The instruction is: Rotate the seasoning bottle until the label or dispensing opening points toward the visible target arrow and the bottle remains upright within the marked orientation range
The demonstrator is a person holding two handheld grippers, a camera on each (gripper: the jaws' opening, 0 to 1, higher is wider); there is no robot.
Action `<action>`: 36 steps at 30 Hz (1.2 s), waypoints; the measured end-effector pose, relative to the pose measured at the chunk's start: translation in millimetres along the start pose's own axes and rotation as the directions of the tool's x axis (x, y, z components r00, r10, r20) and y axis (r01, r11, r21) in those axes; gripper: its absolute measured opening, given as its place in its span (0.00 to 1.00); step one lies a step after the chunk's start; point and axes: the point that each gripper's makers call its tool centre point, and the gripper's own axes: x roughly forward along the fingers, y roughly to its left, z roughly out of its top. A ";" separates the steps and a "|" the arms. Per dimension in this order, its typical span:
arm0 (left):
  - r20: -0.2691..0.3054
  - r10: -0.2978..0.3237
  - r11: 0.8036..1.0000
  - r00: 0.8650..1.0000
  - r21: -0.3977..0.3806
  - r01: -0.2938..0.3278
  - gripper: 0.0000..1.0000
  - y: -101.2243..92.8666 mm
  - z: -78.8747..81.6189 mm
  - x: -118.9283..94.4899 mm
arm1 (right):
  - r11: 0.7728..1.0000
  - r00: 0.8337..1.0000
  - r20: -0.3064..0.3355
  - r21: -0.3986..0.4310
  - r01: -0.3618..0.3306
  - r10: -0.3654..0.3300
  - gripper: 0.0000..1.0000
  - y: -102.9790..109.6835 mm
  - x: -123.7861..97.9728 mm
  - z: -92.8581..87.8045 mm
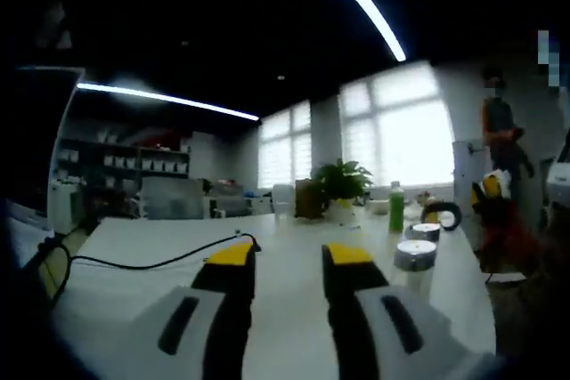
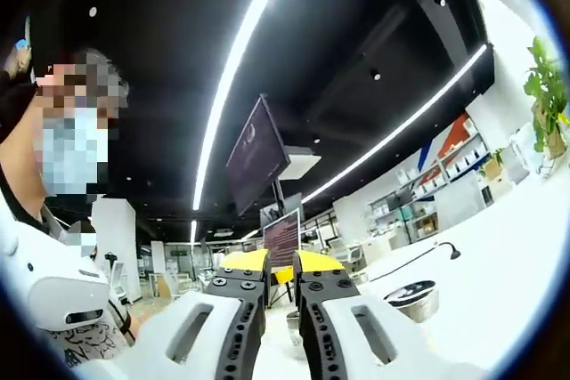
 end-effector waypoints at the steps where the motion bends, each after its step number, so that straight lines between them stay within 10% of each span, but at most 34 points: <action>1: 0.010 0.006 1.000 1.000 -0.001 -0.006 0.29 -1.6 3.0 -3.0 | 1.000 1.000 -0.005 -0.010 0.020 -0.020 0.08 -4.5 -0.7 1.7; 15: 0.023 0.125 0.992 0.992 0.032 -0.126 0.32 -1.9 23.2 -33.5 | 0.967 0.978 -0.015 -0.151 0.206 -0.210 0.13 -51.6 -21.6 36.4; 21: -0.018 0.153 0.988 0.988 0.021 -0.152 0.39 3.1 4.5 -33.9 | 0.860 0.908 -0.005 -0.324 0.395 -0.419 0.24 -93.8 -41.9 44.4; 26: -0.027 0.176 0.984 0.984 0.008 -0.175 0.41 8.4 1.1 -30.2 | 0.854 0.893 0.100 -0.262 0.450 -0.439 0.23 -112.3 -54.3 67.3; 36: -0.063 0.207 0.978 0.976 0.019 -0.206 0.47 16.1 -16.0 -6.4 | 0.854 0.883 0.069 -0.227 0.468 -0.465 0.21 -127.4 -52.8 55.3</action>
